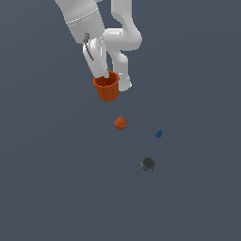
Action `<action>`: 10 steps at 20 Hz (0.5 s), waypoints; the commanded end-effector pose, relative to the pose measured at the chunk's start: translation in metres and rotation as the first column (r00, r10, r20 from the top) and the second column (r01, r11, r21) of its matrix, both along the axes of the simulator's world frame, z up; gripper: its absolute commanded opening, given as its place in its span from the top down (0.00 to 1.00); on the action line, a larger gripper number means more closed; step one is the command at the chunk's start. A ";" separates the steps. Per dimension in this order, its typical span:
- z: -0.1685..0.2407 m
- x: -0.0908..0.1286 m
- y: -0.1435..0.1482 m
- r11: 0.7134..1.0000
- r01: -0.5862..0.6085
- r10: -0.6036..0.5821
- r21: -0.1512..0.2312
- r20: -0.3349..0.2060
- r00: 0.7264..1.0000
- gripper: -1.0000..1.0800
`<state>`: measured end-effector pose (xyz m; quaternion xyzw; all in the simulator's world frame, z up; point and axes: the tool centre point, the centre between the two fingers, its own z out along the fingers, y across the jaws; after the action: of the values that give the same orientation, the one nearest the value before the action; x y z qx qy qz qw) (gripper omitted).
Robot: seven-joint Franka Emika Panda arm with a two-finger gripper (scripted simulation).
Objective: Pick up a designated object from a clutter of objects.
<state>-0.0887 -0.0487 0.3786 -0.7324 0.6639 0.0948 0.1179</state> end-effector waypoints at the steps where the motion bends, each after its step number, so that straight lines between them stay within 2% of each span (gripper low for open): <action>1: 0.025 -0.004 0.006 1.000 0.000 0.000 0.000 0.001 1.000 1.00; 10: 0.085 -0.012 0.019 1.000 -0.002 0.002 0.004 0.002 1.000 1.00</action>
<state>-0.0994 -0.0312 0.4550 -0.7329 0.6629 0.0956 0.1195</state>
